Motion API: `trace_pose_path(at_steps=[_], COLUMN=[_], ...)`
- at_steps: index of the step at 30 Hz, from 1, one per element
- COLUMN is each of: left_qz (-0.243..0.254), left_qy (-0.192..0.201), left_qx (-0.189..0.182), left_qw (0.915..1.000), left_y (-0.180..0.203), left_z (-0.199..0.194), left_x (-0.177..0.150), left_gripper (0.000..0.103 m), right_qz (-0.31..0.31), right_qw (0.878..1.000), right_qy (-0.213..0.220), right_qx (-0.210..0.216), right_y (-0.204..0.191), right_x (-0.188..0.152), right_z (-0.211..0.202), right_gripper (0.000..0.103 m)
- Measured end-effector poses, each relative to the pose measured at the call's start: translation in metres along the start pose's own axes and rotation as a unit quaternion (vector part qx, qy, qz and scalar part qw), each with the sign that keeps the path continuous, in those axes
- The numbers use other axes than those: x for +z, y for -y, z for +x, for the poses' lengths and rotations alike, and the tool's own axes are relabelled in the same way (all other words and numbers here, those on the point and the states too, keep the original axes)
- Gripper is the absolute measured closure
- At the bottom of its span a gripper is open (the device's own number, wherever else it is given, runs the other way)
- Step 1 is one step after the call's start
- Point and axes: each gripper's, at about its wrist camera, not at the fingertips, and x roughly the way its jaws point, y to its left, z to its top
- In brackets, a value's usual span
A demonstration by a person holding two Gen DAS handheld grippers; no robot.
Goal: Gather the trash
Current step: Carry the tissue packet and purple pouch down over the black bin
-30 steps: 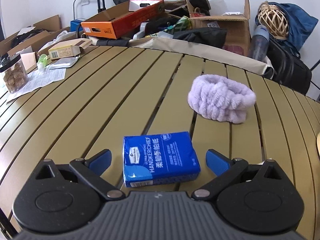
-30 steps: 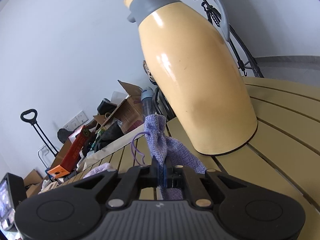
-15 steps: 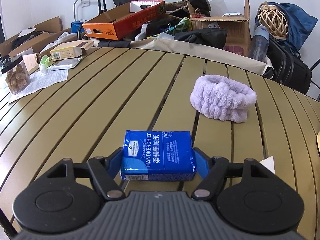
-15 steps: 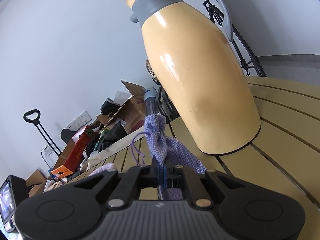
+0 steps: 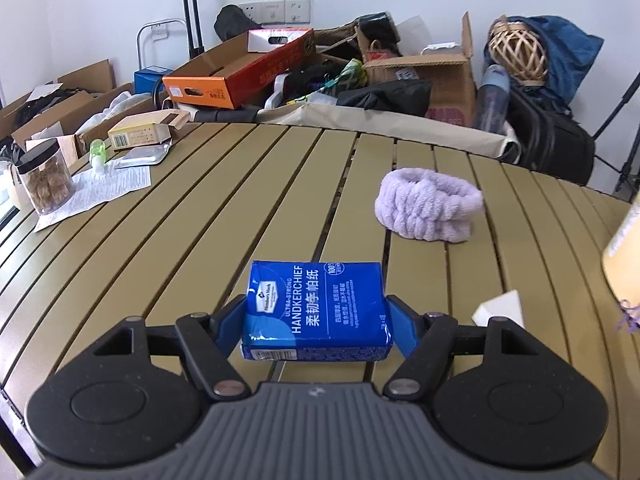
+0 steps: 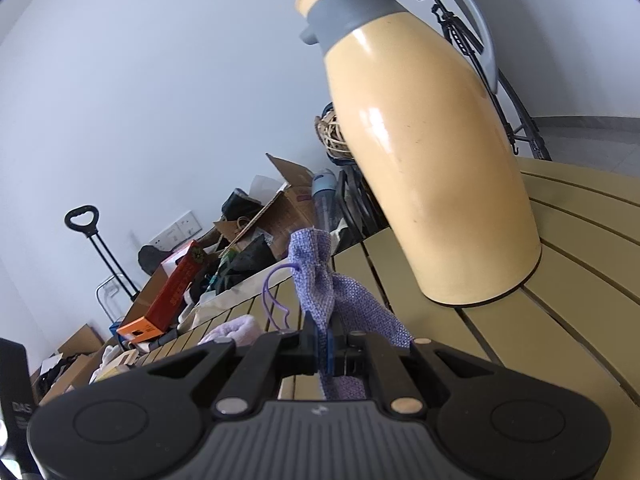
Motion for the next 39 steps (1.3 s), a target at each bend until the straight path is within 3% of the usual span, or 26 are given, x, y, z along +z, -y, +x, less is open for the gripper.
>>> trace_pose_path(at_steps=[19, 39], left_qz=[0.007, 0.039], left_qy=[0.029, 0.034], left_qx=[-0.06, -0.091], left_qw=[0.9977, 0.9945], left_y=[-0.04, -0.077], left_z=[-0.099, -0.161], left_x=[-0.029, -0.109], left_gripper=[0.029, 0.029], right_qz=[-0.049, -0.123], right_qw=[0.998, 0.99], right_qy=[-0.002, -0.035], right_qx=[0.025, 0.051], right_y=[-0.036, -0.046], right_x=[-0.01, -0.061], right_z=[-0.074, -0.15], right_gripper=[0.099, 0.099])
